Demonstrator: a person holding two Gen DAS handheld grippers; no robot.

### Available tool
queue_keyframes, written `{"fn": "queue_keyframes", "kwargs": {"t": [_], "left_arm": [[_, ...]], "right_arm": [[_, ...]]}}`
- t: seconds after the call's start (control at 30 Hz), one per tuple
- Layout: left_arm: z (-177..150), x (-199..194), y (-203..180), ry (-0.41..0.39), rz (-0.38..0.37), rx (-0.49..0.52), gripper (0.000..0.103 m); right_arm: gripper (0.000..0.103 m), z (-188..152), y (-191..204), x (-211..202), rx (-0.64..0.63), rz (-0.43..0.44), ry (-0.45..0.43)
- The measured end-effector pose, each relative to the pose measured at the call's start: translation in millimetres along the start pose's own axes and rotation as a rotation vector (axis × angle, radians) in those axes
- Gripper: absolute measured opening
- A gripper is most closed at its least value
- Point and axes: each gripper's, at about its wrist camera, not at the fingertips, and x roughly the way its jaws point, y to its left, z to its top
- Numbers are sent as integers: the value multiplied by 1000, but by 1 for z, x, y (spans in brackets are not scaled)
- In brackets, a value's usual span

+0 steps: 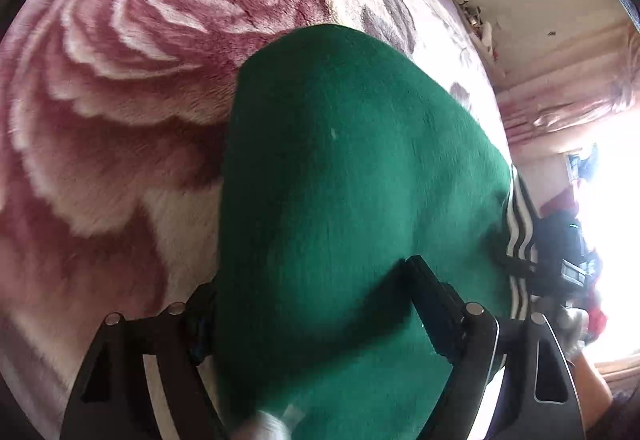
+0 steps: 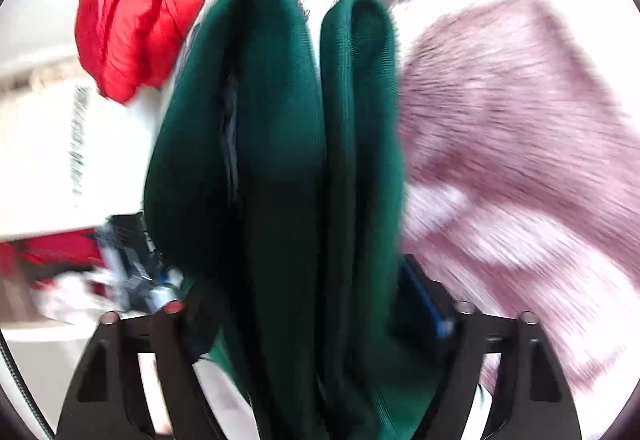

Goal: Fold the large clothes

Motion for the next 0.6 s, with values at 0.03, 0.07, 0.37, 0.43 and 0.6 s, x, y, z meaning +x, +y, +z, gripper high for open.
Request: {"fn": "queue_keyframes", "kwargs": {"t": [0.03, 0.07, 0.37, 0.43, 0.6], "left_arm": [[-8, -7, -3, -22, 28, 8, 82], [-18, -16, -7, -49, 62, 15, 82], [-117, -57, -59, -203, 516, 94, 97], [-132, -67, -76, -233, 565, 116, 98], [-166, -118, -124, -311, 604, 159, 101]], "right_arm": [[84, -18, 9, -12, -57, -73, -21], [84, -35, 16, -20, -104, -148, -43], [89, -160, 43, -52, -194, -718, -212], [90, -151, 77, -46, -205, -806, -263], [100, -195, 140, -70, -230, -921, -366]]}}
